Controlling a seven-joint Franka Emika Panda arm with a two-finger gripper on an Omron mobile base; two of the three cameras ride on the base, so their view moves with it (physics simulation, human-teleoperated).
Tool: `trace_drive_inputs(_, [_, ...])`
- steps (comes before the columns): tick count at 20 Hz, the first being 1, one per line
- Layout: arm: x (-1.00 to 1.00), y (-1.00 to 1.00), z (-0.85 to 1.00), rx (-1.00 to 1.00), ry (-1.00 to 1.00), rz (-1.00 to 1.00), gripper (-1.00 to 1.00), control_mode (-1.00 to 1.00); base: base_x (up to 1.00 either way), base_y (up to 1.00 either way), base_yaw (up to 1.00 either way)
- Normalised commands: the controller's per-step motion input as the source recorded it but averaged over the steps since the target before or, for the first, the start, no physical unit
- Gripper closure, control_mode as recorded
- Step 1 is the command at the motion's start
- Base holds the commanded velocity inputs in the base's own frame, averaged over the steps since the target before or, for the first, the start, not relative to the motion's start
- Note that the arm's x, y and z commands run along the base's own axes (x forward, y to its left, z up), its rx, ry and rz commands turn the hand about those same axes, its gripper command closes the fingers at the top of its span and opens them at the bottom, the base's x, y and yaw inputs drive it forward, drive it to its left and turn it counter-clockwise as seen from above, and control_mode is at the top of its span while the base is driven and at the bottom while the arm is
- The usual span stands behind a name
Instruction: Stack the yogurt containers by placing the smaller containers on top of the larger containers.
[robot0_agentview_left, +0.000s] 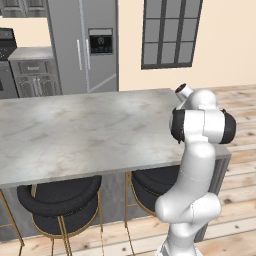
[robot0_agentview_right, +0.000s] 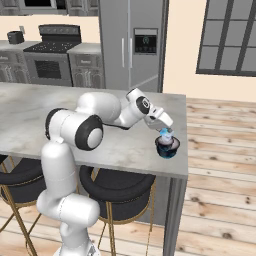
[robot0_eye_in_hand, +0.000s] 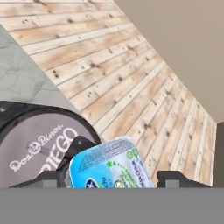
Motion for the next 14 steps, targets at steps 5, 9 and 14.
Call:
trace_drive_inputs(5, [-0.02, 0.01, 0.0, 0.0, 0.0, 0.0, -1.0, -1.0, 0.0, 0.0, 0.0])
trace_drive_inputs(9, [-0.17, 0.0, 0.18, 0.0, 0.0, 0.0, -1.0, -1.0, 0.0, 0.0, 0.0])
trace_drive_inputs(14, [-0.42, 0.18, 0.49, 0.0, -0.02, 0.06, -1.0, -1.0, 0.0, 0.0, 0.0])
